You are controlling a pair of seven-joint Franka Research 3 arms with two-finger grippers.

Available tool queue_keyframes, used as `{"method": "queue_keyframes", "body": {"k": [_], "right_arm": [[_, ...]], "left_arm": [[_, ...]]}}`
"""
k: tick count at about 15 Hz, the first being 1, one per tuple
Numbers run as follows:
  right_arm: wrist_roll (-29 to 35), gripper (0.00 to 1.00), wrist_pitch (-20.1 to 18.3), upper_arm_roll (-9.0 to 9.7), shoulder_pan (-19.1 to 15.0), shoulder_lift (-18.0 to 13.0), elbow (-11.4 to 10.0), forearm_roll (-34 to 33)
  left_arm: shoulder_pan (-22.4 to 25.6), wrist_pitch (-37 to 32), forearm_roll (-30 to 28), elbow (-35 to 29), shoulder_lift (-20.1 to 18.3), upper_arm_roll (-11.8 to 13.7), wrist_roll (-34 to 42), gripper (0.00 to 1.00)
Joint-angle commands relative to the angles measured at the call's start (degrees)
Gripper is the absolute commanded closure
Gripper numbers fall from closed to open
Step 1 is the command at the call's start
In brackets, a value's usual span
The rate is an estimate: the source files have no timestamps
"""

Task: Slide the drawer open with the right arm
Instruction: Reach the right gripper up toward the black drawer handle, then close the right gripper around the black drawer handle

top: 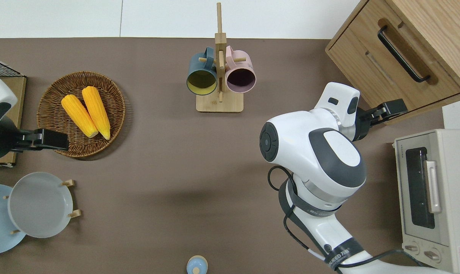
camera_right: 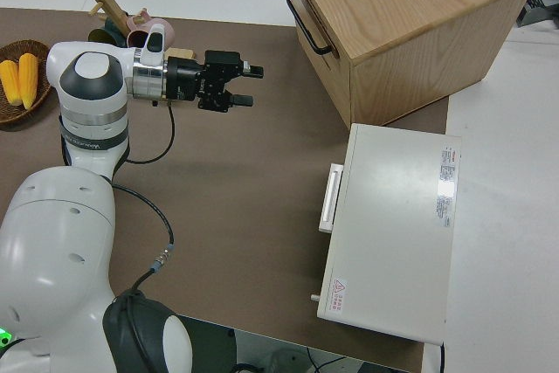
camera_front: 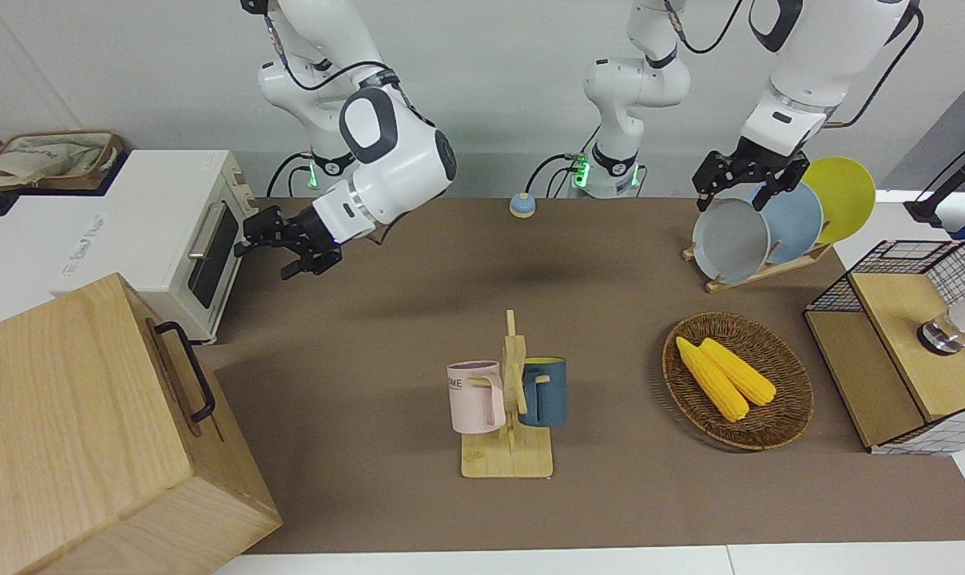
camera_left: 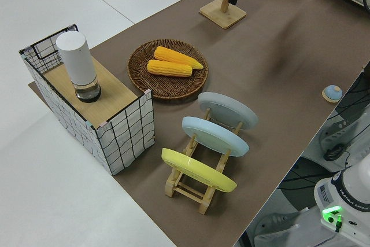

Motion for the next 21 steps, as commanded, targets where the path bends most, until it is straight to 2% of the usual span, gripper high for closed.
{"method": "queue_keyframes", "body": {"k": [1, 5, 7, 11, 13, 17, 21], "right_arm": [[-1.0, 0.015, 1.0, 0.00, -0.6, 1.7, -0.8, -6.6], [-1.0, 0.015, 2.1, 0.00, -1.3, 2.9, -0.7, -11.1], [-1.0, 0.015, 3.9, -0.35, -1.5, 3.1, -0.6, -12.5], [-0.8, 0.015, 4.5, -0.96, -3.2, 4.2, -0.4, -16.1], [-0.5, 0.015, 5.3, -2.19, -3.4, 4.6, -0.4, -18.0], [0.9, 0.032, 5.7, -2.46, -3.8, 5.8, -0.4, -21.8], [1.7, 0.053, 9.3, -4.74, -4.0, 6.1, -0.4, -24.6]], "left_arm": [[-0.2, -0.8, 0.7, 0.1, -0.5, 0.2, 0.1, 0.00], [-0.2, -0.8, 0.7, 0.1, -0.5, 0.2, 0.1, 0.00], [-0.2, -0.8, 0.7, 0.1, -0.5, 0.2, 0.1, 0.00], [-0.2, -0.8, 0.7, 0.1, -0.5, 0.2, 0.1, 0.00], [-0.2, -0.8, 0.7, 0.1, -0.5, 0.1, 0.1, 0.00], [-0.2, -0.8, 0.7, 0.1, -0.5, 0.2, 0.1, 0.00], [-0.2, -0.8, 0.7, 0.1, -0.5, 0.2, 0.1, 0.00]]}}
